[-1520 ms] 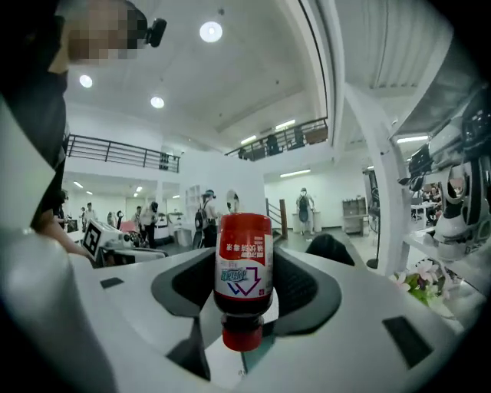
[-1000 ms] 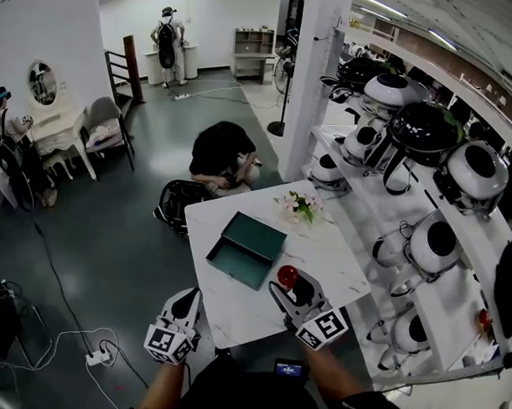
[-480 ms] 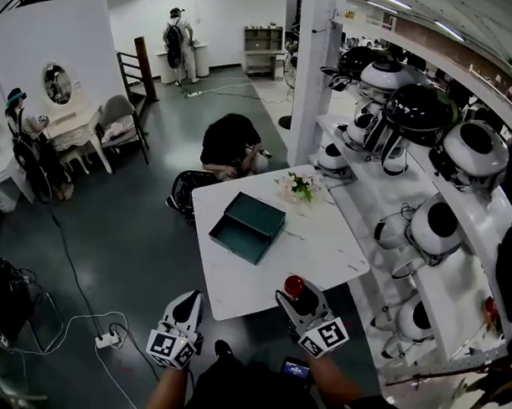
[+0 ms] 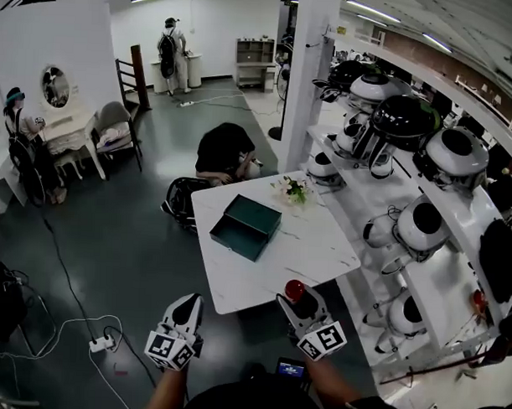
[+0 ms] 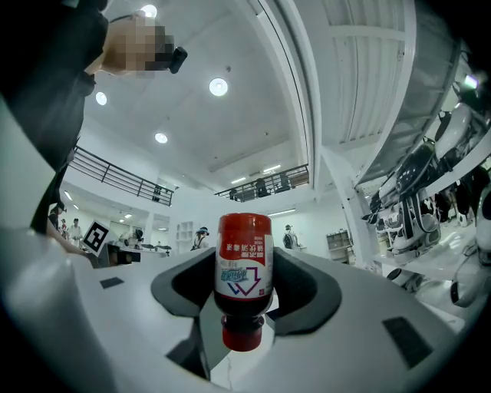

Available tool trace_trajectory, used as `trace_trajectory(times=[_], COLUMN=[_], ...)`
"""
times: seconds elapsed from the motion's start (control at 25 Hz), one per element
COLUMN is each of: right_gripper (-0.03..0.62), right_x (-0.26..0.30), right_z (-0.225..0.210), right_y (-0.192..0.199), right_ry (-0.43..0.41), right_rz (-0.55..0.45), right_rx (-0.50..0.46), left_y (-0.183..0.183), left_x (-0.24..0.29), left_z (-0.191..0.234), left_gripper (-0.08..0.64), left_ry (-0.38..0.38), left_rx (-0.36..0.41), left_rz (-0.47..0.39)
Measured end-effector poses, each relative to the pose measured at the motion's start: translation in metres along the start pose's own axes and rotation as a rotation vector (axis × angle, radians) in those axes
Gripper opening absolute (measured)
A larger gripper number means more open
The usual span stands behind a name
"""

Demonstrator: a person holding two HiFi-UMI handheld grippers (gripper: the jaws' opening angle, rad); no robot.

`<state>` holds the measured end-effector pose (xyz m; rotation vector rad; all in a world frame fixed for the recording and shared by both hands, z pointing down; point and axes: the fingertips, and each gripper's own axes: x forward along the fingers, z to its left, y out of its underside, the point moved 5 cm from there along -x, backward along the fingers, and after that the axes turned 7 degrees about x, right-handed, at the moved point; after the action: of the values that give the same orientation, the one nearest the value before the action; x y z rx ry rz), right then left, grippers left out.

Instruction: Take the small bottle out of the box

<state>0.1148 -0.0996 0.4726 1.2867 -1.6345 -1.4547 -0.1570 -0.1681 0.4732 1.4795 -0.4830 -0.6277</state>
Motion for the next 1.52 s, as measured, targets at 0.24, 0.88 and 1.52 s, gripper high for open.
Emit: trace_trajectory(times=[0.24,0.88,1.52], right_gripper=[0.236,0.236,0.236], right_x=[-0.01,-0.096,-0.14], right_z=[0.057,0.129,0.106], right_y=[0.004,0.019,0.014], right_ry=[0.036,0.18,0.088], right_rz=[0.001,0.076,0.062], right_rx=[-0.02,-0.067,0.01], left_y=[-0.014,0.002,-0.015], left_x=[-0.053,-0.152,-0.138], left_z=[0.012,0.004,-0.066], left_gripper=[0.017,0.016,0.015], left_ry=[-0.015,0.003,0.012], left_rx=[0.05,0.035,0.044], left_rz=[-0.012,0.031,0.067])
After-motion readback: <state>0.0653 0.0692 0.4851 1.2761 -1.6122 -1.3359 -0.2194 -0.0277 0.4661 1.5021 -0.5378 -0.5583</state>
